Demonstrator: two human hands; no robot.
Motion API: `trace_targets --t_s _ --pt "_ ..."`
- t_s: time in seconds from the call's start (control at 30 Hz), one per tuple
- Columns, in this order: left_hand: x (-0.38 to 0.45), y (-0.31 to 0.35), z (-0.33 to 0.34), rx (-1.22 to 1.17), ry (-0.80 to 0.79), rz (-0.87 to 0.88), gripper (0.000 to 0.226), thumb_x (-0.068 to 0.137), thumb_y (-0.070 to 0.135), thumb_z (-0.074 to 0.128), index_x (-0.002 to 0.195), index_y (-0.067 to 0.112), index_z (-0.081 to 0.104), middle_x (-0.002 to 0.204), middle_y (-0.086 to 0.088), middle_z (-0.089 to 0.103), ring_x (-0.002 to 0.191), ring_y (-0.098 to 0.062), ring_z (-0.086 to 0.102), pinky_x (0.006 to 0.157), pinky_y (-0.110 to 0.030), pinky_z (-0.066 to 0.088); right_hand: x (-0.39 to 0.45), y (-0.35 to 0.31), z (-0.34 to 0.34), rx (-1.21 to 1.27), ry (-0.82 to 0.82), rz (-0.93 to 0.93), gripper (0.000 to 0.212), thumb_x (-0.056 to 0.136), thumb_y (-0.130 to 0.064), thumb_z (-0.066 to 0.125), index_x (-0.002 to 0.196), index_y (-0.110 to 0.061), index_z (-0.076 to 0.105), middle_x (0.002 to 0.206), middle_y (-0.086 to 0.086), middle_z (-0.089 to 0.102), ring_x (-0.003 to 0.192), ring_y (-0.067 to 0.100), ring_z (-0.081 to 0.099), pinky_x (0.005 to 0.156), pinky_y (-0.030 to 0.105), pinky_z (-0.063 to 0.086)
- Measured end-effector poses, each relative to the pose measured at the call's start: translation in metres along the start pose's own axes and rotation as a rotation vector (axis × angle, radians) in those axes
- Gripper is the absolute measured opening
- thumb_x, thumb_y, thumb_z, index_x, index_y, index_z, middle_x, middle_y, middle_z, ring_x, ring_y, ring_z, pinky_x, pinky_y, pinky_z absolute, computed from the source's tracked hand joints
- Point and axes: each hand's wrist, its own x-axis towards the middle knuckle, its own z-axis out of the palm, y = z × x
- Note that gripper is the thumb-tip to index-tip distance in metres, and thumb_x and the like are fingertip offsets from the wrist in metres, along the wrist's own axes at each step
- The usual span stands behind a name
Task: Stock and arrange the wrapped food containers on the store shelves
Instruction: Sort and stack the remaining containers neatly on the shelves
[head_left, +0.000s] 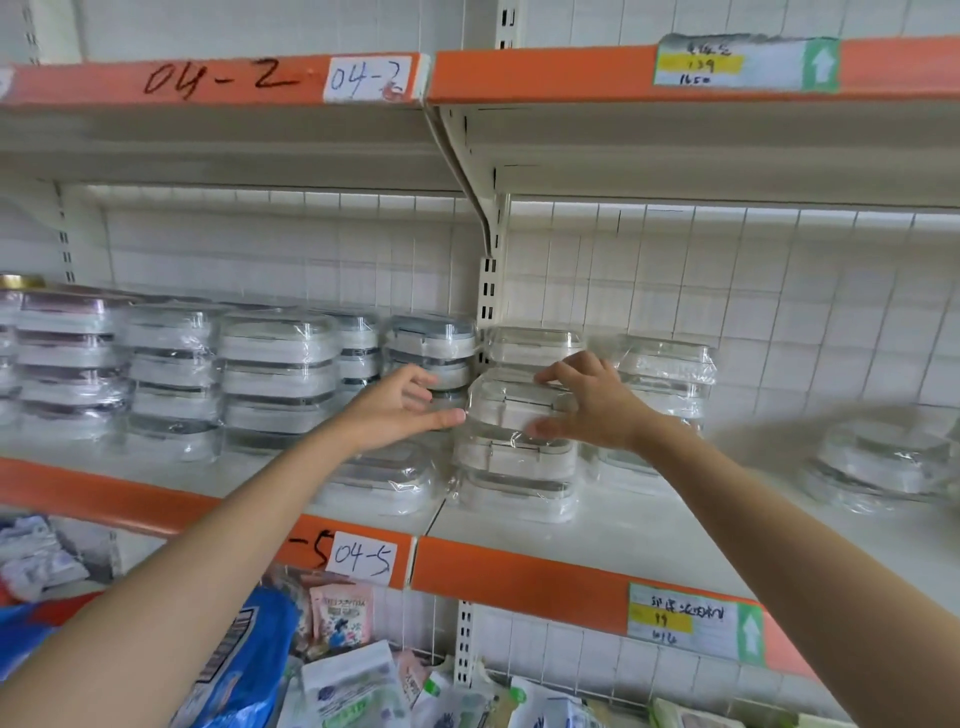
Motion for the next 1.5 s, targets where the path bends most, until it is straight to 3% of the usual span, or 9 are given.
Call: trace_targets --t_s 0.2,0.47,0.73,0.87,1.1,1.23,1.33,1.4,1.5 --pt "-0.002 0.036 0.009 0.246 0.268 0.311 0.018 0.084 0.029 0.067 0.088 0.016 0.055 0.092 0.005 0.054 0.082 -0.008 0.053 0.070 -0.018 0.039 -0.010 0.006 -0.007 0.068 -0.010 -0.072 0.076 0.078 -0.053 0.066 0.140 -0.020 0.039 0.141 -0.001 0.040 0.130 0.019 0.037 0.105 0.035 0.034" --pt "0.005 0.109 0.092 0.528 0.260 0.553 0.008 0.087 0.027 0.057 0.085 0.023 0.051 0.089 0.010 0.047 0.084 -0.010 0.048 0.065 -0.023 0.034 -0.065 0.065 -0.034 -0.107 0.069 -0.062 0.052 0.086 -0.033 0.065 0.130 -0.011 0.047 0.133 0.002 0.047 0.124 0.020 0.042 0.099 0.028 0.038" --pt "0.038 0.166 0.226 0.373 -0.022 0.536 0.017 0.085 0.031 0.060 0.098 0.019 0.058 0.093 0.008 0.050 0.093 -0.016 0.054 0.078 -0.031 0.045 -0.145 0.168 -0.060 -0.318 -0.041 0.186 0.051 0.089 -0.032 0.058 0.135 -0.016 0.043 0.132 0.004 0.046 0.126 0.021 0.038 0.099 0.034 0.037" --pt "0.063 0.196 0.286 0.340 -0.116 0.508 0.037 0.088 0.038 0.058 0.118 0.018 0.051 0.116 0.001 0.050 0.107 -0.019 0.052 0.088 -0.028 0.041 -0.171 0.207 -0.084 -0.360 -0.011 0.268 0.050 0.089 -0.032 0.057 0.134 -0.014 0.044 0.129 0.004 0.047 0.125 0.022 0.038 0.100 0.034 0.036" --pt "0.109 0.239 0.376 0.117 -0.160 0.342 0.079 0.085 0.048 0.061 0.148 0.026 0.020 0.150 -0.016 0.014 0.143 -0.030 0.015 0.111 -0.035 0.023 -0.194 0.254 -0.111 -0.280 0.028 0.460 0.044 0.090 -0.016 0.051 0.132 -0.004 0.042 0.133 0.013 0.043 0.128 0.028 0.038 0.103 0.031 0.032" --pt "0.128 0.250 0.408 0.099 -0.226 0.241 0.095 0.078 0.064 0.059 0.150 0.037 0.004 0.155 -0.020 -0.015 0.145 -0.034 -0.007 0.114 -0.045 0.016 -0.198 0.269 -0.107 -0.214 0.011 0.493 0.053 0.090 -0.006 0.044 0.139 0.001 0.027 0.139 0.015 0.033 0.131 0.029 0.031 0.100 0.024 0.023" --pt "0.137 0.255 0.414 0.123 -0.215 0.261 0.078 0.076 0.062 0.063 0.141 0.036 0.027 0.150 -0.021 0.010 0.140 -0.039 0.014 0.109 -0.045 0.029 -0.198 0.278 -0.102 -0.145 0.011 0.506 0.057 0.087 -0.002 0.043 0.140 0.000 0.022 0.141 0.015 0.028 0.132 0.031 0.028 0.103 0.027 0.024" --pt "0.138 0.256 0.410 0.080 -0.204 0.280 0.066 0.075 0.055 0.069 0.129 0.031 0.039 0.127 -0.014 0.030 0.124 -0.037 0.037 0.099 -0.040 0.039 -0.195 0.283 -0.097 -0.094 0.025 0.518 0.058 0.085 0.001 0.042 0.140 0.000 0.021 0.141 0.016 0.025 0.132 0.032 0.028 0.104 0.029 0.025" --pt "0.133 0.253 0.388 0.076 -0.228 0.288 0.060 0.071 0.047 0.075 0.118 0.028 0.043 0.109 -0.001 0.033 0.103 -0.027 0.051 0.082 -0.029 0.041 -0.189 0.291 -0.083 -0.060 0.059 0.545 0.059 0.082 0.005 0.041 0.138 0.001 0.023 0.139 0.018 0.026 0.130 0.037 0.029 0.105 0.035 0.027"
